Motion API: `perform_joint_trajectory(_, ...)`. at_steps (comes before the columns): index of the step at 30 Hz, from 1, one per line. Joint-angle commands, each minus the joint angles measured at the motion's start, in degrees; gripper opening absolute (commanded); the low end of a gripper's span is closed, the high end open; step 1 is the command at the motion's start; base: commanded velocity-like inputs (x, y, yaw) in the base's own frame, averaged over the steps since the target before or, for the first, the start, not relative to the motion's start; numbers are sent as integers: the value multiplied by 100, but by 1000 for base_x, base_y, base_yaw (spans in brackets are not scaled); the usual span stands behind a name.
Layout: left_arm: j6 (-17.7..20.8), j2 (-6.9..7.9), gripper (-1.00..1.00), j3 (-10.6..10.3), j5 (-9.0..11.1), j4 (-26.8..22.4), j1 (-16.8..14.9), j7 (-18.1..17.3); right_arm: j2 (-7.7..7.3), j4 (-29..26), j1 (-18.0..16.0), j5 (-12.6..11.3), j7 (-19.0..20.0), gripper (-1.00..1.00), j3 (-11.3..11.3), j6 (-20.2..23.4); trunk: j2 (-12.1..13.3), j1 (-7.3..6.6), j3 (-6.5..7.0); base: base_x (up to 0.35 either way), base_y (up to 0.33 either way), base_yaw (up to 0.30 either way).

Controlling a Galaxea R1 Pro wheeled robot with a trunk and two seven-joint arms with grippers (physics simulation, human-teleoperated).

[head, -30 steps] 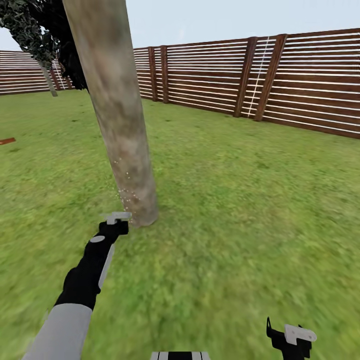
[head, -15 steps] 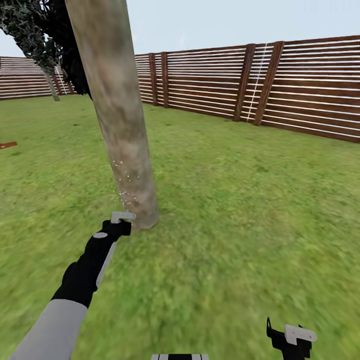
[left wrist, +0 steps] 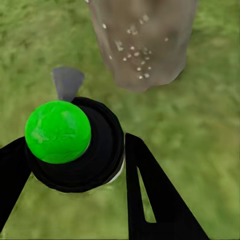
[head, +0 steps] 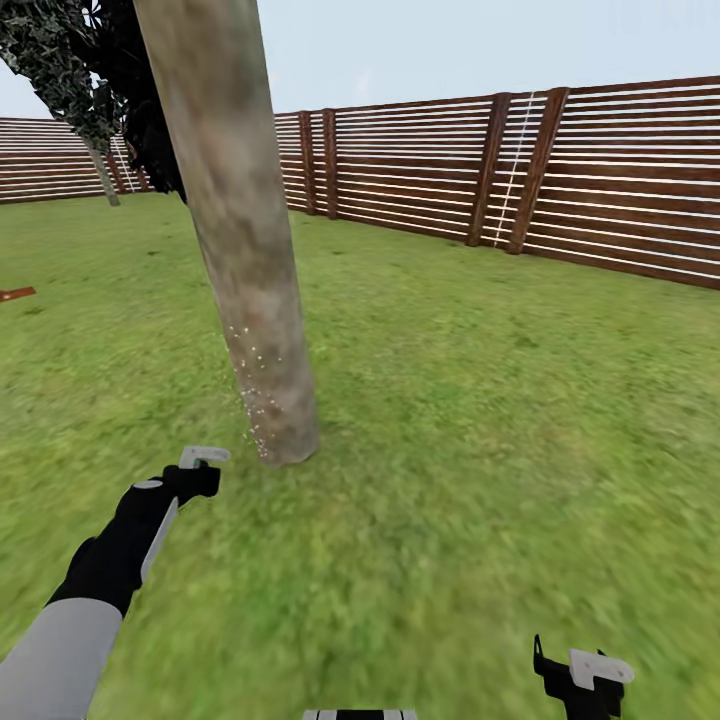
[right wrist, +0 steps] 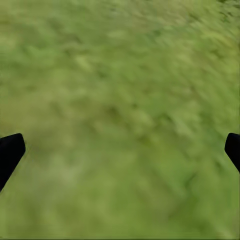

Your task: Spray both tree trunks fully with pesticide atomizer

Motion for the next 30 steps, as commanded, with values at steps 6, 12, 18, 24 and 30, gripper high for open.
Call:
perform_joint_trajectory(6, 11, -25, -100, 2, 21, -62, 43, 303, 0, 0, 0, 1, 0, 100, 0, 0, 0, 0, 0, 257, 218, 0)
perform_joint_trajectory(12, -12, -382, -100, -12, 25, -66, 70, 581, 0, 0, 0, -2, 0, 100, 0, -1, 0, 0, 0, 2, -45, 80)
perform_joint_trajectory(18, -14, -486, -100, -22, 12, -64, 64, 594, 8, 0, -1, -6, 0, 100, 0, 0, 0, 0, 0, -92, -254, 172)
perform_joint_trajectory(24, -13, -488, -100, -8, -4, -63, 63, 606, 6, 0, 0, 1, 0, 100, 0, 0, 0, 0, 0, -14, -269, 7)
perform_joint_trajectory(30, -8, -486, -100, 1, 70, 114, 72, 1148, 0, 0, 0, -4, 0, 100, 0, -2, 0, 0, 0, 5, -272, 0)
